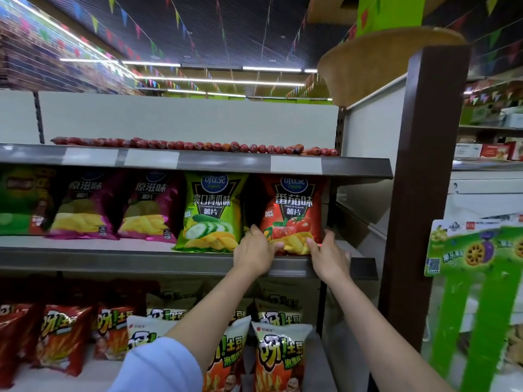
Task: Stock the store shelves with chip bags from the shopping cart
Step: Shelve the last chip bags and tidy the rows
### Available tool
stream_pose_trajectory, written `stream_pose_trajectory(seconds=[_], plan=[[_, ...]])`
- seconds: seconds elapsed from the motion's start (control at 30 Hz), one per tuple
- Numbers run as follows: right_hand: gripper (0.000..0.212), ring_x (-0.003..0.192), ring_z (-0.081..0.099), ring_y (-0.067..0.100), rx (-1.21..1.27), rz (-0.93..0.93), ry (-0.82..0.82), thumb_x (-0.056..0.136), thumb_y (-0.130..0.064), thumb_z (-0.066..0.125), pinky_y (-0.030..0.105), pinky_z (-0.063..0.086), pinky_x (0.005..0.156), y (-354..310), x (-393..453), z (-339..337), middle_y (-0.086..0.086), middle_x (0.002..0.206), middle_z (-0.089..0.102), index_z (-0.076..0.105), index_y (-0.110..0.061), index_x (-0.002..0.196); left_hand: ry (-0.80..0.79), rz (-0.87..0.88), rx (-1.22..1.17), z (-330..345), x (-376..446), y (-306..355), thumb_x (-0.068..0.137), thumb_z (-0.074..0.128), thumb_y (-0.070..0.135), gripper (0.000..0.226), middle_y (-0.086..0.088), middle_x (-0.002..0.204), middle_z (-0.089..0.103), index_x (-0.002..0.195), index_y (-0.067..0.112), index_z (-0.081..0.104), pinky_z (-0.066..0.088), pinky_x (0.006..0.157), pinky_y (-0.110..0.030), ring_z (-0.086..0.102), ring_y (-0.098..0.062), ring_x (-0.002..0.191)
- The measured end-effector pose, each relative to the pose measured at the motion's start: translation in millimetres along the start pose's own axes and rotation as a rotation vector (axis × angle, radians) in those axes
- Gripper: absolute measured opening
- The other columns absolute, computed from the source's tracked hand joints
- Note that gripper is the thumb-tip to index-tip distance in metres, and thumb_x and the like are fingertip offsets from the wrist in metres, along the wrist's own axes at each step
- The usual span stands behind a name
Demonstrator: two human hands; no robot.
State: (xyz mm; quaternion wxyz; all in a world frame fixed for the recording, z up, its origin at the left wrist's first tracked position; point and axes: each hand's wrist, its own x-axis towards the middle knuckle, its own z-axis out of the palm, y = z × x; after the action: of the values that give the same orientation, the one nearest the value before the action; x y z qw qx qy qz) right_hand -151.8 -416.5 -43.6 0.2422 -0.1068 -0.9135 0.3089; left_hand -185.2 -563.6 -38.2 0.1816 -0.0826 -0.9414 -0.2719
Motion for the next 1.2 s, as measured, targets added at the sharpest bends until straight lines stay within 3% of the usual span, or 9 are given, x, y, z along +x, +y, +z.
stream_pose_trajectory(seconds=[0.13, 0.27, 0.4, 0.53, 0.67, 0.9, 1.03, 1.13, 1.2], plan=[[0.062, 0.136, 0.033, 0.032, 0.049, -0.046, 0.137, 0.098, -0.032, 0.051, 0.044, 0.025, 0.111, -11, -9, 1, 0.016, 0.148, 0.030, 0.023, -0.008, 0.148, 0.047, 0.081, -0.234, -14, -10, -7, 0.087, 0.066, 0.042, 0.091, -0.016, 0.146, 0.028, 0.150, 0.003, 0.013, 0.034, 0.110, -0.038, 0.034, -0.030, 0.135], [0.054, 0.125, 0.038, 0.024, 0.172, -0.343, 0.385, 0.091, -0.019, 0.062, 0.030, 0.031, 0.101, -49, -30, 11, 0.013, 0.136, 0.036, 0.039, -0.005, 0.137, 0.317, 0.201, -0.281, -37, -27, -35, 0.086, 0.069, 0.029, 0.062, -0.008, 0.131, 0.036, 0.135, 0.010, 0.038, 0.038, 0.103, -0.031, 0.042, -0.021, 0.122], [0.048, 0.128, 0.037, 0.018, 0.276, -0.550, 0.186, 0.094, -0.019, 0.058, 0.017, 0.023, 0.102, -99, -40, 35, 0.008, 0.136, 0.037, 0.040, -0.007, 0.138, 0.488, 0.120, -0.241, -67, -22, -77, 0.083, 0.073, 0.025, 0.062, -0.012, 0.129, 0.035, 0.131, 0.007, 0.039, 0.032, 0.104, -0.034, 0.034, -0.027, 0.125], [0.082, 0.140, 0.029, 0.028, 0.384, -0.262, -0.110, 0.091, -0.047, 0.059, 0.035, 0.028, 0.110, -130, -29, 56, 0.014, 0.153, 0.024, 0.017, -0.010, 0.151, 0.211, -0.074, -0.347, -87, -7, -109, 0.080, 0.075, 0.034, 0.094, -0.020, 0.148, 0.025, 0.147, 0.001, 0.017, 0.023, 0.112, -0.037, 0.023, -0.033, 0.140], [0.097, 0.143, 0.025, 0.033, 0.459, -0.021, -0.205, 0.089, -0.057, 0.055, 0.039, 0.029, 0.111, -150, -14, 73, 0.017, 0.159, 0.015, 0.002, -0.008, 0.153, -0.020, -0.095, -0.374, -92, 15, -134, 0.077, 0.078, 0.035, 0.102, -0.018, 0.148, 0.037, 0.149, 0.001, 0.015, 0.034, 0.108, -0.034, 0.037, -0.029, 0.136], [0.075, 0.140, 0.027, 0.034, 0.294, -0.035, 0.143, 0.095, -0.034, 0.057, 0.040, 0.029, 0.110, -167, -15, 94, 0.020, 0.153, 0.021, 0.017, -0.002, 0.150, -0.049, 0.045, -0.347, -94, 35, -159, 0.074, 0.081, 0.034, 0.096, -0.017, 0.141, 0.044, 0.147, 0.004, 0.024, 0.039, 0.105, -0.037, 0.043, -0.029, 0.130], [0.056, 0.125, 0.037, 0.027, 0.094, -0.301, 0.459, 0.091, -0.024, 0.064, 0.035, 0.033, 0.102, -200, -35, 114, 0.015, 0.137, 0.036, 0.041, -0.004, 0.138, 0.186, 0.146, -0.338, -115, 33, -189, 0.082, 0.071, 0.040, 0.070, -0.015, 0.134, 0.039, 0.136, 0.009, 0.040, 0.031, 0.108, -0.036, 0.036, -0.028, 0.128], [0.044, 0.117, 0.045, 0.030, 0.077, -0.484, 0.516, 0.085, -0.012, 0.069, 0.042, 0.041, 0.098, -231, -41, 142, 0.018, 0.124, 0.047, 0.054, -0.001, 0.124, 0.314, 0.081, -0.280, -135, 41, -221, 0.090, 0.063, 0.029, 0.058, -0.019, 0.135, 0.034, 0.134, 0.001, 0.038, 0.025, 0.104, -0.034, 0.031, -0.032, 0.128], [0.043, 0.119, 0.044, 0.032, 0.097, -0.506, 0.392, 0.088, -0.012, 0.066, 0.041, 0.039, 0.099, -251, -39, 162, 0.020, 0.125, 0.046, 0.052, 0.001, 0.126, 0.277, 0.028, -0.256, -146, 49, -244, 0.092, 0.060, 0.022, 0.057, -0.022, 0.135, 0.033, 0.135, -0.005, 0.034, 0.025, 0.104, -0.033, 0.032, -0.036, 0.128]])
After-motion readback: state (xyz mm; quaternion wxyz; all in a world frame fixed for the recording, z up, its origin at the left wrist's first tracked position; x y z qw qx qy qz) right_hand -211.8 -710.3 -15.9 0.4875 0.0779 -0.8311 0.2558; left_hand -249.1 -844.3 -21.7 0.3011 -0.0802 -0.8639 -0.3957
